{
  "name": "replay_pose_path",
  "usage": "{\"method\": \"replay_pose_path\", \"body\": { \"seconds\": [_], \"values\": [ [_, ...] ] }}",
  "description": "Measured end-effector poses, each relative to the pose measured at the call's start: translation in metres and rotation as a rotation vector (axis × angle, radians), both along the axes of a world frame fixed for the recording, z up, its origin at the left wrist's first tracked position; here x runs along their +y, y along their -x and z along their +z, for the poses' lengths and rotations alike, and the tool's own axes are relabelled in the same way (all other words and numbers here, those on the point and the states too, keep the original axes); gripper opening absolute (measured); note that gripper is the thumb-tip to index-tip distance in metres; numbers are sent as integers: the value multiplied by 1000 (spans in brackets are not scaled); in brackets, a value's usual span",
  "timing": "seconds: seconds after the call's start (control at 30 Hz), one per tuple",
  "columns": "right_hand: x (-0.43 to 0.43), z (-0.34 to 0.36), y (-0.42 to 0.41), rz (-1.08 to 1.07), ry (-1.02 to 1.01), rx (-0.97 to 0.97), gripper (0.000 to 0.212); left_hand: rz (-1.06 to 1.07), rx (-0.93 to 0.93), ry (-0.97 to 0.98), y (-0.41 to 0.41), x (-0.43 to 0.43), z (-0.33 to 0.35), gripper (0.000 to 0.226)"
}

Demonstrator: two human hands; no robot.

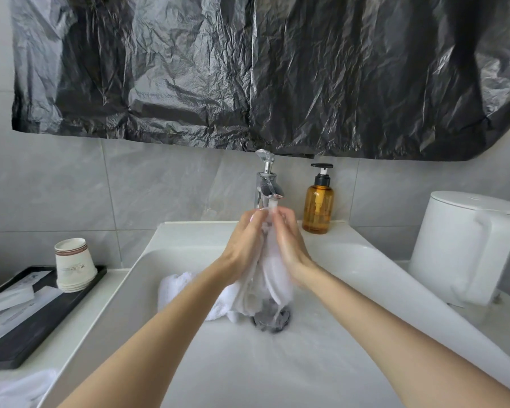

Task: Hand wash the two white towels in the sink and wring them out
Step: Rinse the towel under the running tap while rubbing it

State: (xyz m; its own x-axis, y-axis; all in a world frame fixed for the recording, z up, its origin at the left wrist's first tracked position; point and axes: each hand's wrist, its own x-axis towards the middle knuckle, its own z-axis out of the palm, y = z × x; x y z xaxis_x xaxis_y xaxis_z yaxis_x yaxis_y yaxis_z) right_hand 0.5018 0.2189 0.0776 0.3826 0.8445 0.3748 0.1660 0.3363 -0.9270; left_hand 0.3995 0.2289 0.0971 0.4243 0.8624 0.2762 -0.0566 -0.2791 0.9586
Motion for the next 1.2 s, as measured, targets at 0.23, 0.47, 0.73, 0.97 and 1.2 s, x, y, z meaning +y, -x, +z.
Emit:
{"method": "replay_pose_path", "body": {
  "seconds": [0.23,0.47,0.73,0.97,1.2],
  "values": [
    [-5,-4,8,-236,36,-147,30,288,94,-109,-6,6,-15,40],
    [-17,-1,-19,-187,-8,-633,41,280,205,-107,-6,18,-17,46],
    [-13,-7,-41,264,276,-568,73,132,-150,341,17,25,3,42],
    [-19,17,-45,312,371,-405,38,349,266,-52,28,37,0,37],
    [-17,25,-46,191,283,-302,44,126,384,-350,19,24,-14,50]
  ]
}}
